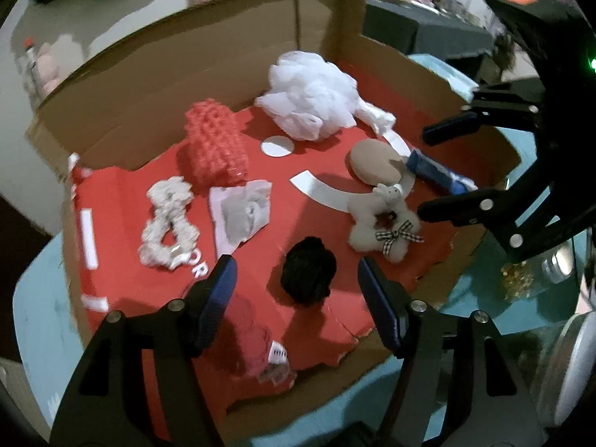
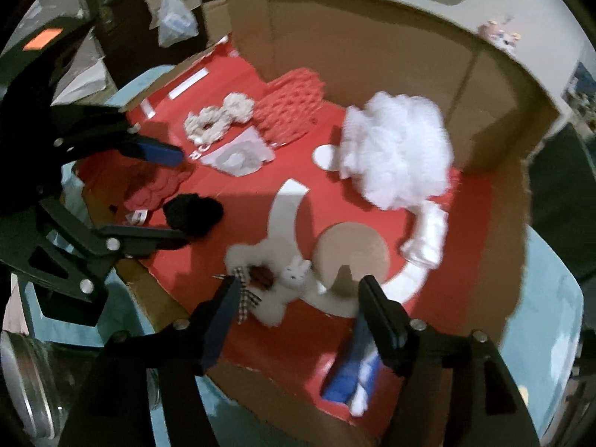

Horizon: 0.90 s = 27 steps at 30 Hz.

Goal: Organize soft objects
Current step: 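Lift both open tools up out of the box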

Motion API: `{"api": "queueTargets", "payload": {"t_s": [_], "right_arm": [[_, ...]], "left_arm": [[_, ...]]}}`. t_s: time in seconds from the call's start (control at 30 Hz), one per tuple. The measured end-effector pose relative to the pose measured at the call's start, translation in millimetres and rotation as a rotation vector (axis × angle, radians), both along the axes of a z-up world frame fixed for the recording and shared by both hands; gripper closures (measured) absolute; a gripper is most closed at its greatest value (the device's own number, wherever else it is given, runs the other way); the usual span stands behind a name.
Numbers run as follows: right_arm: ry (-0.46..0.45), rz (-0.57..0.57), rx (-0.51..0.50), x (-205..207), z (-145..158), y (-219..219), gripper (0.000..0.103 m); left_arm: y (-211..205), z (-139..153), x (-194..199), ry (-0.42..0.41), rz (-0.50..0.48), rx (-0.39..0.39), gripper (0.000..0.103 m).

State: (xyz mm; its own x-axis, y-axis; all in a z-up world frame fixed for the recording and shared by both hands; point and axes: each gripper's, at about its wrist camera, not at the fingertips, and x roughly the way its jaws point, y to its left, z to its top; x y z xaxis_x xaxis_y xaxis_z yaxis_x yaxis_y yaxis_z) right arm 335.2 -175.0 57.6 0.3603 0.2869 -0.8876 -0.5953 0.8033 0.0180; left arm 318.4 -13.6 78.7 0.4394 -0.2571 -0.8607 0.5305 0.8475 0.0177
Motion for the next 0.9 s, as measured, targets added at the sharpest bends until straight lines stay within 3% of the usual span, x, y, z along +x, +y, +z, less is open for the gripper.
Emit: {"api": "queueTargets", "payload": {"t_s": [0.23,0.33,0.7,0.9], "right_arm": [[-0.057,-0.141,-0.009,-23.5,25.0,-17.8,0.02],[-0.094,-0.208,-0.032,-35.8,32.6,-23.3,0.009],[-0.131,-0.418,0.056,-67.7,35.3,-40.8,0.002],[-0.16,-0.464,0.07,-74.7,31.7,-40.6,0.001]], "left_arm": [[19.1,15.1,-25.5,-0.02,0.148,-0.051,0.032],[23.5,20.1,-36.5,-0.035,0.206,-0.087,0.03],[29.6,18.7,-66.7,-0.098,0.351,-0.104,0.024],[27.9,10.9,-65.9,-0.097,0.38,-0.114,0.024]]}}
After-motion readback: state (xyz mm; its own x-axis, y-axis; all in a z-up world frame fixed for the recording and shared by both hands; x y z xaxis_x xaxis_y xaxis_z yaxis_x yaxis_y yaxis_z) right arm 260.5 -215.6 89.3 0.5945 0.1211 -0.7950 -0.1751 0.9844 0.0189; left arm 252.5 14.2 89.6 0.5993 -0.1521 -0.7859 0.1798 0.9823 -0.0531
